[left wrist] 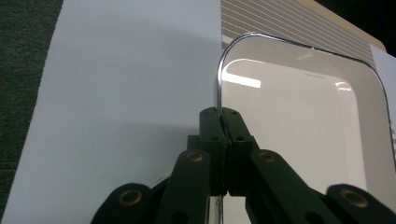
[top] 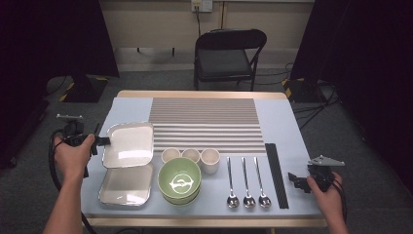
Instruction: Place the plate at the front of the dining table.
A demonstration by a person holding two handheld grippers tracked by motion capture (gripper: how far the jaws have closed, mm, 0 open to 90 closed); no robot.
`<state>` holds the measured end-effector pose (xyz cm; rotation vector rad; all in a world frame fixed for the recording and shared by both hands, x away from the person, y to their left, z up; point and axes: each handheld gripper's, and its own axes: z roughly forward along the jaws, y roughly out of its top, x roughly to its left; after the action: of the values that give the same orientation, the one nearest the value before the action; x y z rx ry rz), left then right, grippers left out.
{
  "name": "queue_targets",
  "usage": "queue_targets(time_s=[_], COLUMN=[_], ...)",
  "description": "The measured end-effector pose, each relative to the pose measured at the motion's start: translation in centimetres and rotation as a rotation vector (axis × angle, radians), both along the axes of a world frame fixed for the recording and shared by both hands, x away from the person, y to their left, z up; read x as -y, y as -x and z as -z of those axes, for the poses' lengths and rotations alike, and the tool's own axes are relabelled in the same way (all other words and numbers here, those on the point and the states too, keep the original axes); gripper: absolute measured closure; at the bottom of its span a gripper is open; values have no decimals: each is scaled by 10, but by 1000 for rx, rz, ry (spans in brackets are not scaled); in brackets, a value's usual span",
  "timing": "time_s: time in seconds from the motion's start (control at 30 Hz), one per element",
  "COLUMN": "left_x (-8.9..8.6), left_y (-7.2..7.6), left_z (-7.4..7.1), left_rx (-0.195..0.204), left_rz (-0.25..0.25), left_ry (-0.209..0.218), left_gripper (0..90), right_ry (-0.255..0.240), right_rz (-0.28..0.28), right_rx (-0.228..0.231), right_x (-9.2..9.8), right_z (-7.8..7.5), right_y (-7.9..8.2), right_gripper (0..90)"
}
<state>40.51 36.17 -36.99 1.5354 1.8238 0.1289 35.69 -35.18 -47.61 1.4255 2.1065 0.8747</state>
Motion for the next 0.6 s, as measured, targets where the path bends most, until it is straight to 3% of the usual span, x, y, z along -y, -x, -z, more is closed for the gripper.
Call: queue_targets(time_s=[0.1,0.43,0.57,0.6], left_x=[0,1,2,4], left_y=[-3,-10,-14,-15], left_z=[0,-4,-6,-6], left_rx=[4,5,3,6], left_rz=[-12,-49,-38,-47], left_ry=[17,14,-4,13], left_gripper=[891,891,891,891], right_ry=[0,0,0,0], right_rz=[0,0,0,0], right_rx=[0,-1,0,0], right_x=[0,0,0,0], right_z=[0,0,0,0], right_y=[0,0,0,0], right_gripper=[119,119,119,119])
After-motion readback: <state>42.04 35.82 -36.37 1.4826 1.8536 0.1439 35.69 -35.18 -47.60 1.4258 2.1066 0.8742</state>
